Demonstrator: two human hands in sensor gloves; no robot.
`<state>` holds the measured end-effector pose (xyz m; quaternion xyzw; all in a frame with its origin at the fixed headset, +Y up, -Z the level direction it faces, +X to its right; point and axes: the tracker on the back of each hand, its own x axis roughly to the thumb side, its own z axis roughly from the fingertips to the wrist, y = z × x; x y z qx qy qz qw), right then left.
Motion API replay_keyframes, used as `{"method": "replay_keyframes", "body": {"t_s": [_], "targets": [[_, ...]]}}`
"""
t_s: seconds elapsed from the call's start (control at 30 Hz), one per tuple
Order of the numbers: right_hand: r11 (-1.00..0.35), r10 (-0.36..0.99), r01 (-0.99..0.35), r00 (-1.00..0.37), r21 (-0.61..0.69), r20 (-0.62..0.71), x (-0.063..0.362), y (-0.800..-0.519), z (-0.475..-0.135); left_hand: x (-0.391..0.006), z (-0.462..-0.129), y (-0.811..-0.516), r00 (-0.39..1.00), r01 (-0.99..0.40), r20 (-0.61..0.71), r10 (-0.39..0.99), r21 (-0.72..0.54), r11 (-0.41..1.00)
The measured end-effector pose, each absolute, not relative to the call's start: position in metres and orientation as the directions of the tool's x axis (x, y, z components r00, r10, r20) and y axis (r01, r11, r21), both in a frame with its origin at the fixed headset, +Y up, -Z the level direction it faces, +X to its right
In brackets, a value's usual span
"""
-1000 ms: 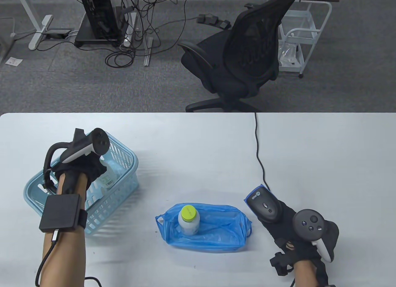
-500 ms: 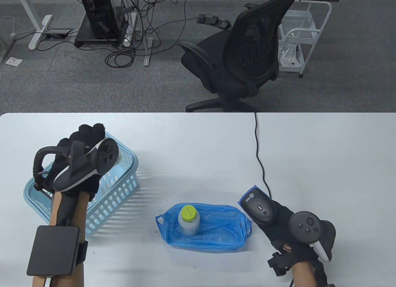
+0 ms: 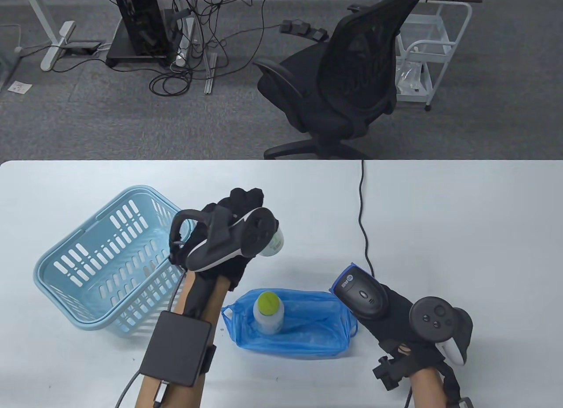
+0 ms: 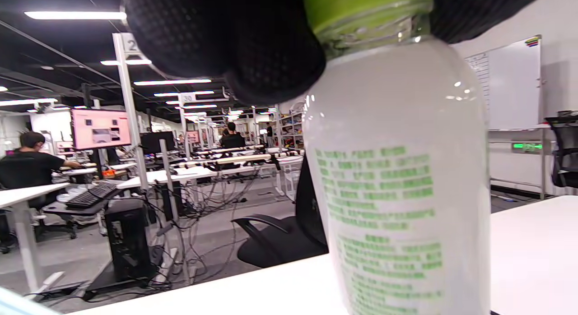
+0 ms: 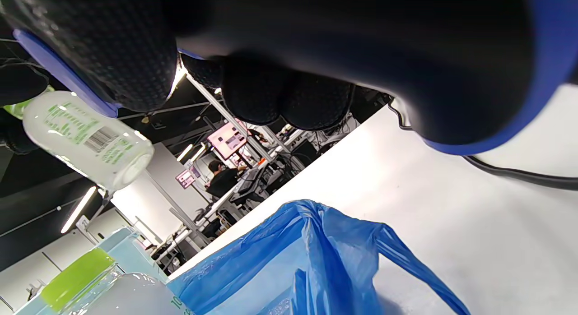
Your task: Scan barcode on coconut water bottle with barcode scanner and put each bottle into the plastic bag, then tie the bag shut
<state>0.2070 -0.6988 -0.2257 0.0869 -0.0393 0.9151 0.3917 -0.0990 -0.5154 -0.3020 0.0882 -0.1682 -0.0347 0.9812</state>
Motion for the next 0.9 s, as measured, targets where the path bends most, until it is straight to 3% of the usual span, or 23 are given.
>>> {"method": "replay_keyframes", "body": {"t_s": [0.3,0.57,0.9], "targets": [[-0.639,0.754,-0.769,-0.622,0.018,0.211,0.209,-0.702,-0.228,-0.061,-0.298,-0.524,0.930,-0.008,0.364,-0.044,0.140,0.990],[-0.659,0.738,-0.752,-0.646,0.003,0.196,0.210,-0.701,-0.228,-0.053,-0.296,-0.529,0.917,-0.002,0.397,-0.051,0.131,0.991],[-0.665,0.738,-0.736,-0.674,-0.132,0.038,0.226,-0.707,-0.228,-0.031,-0.264,-0.555,0.762,0.084,0.642,-0.087,0.034,0.996]]}}
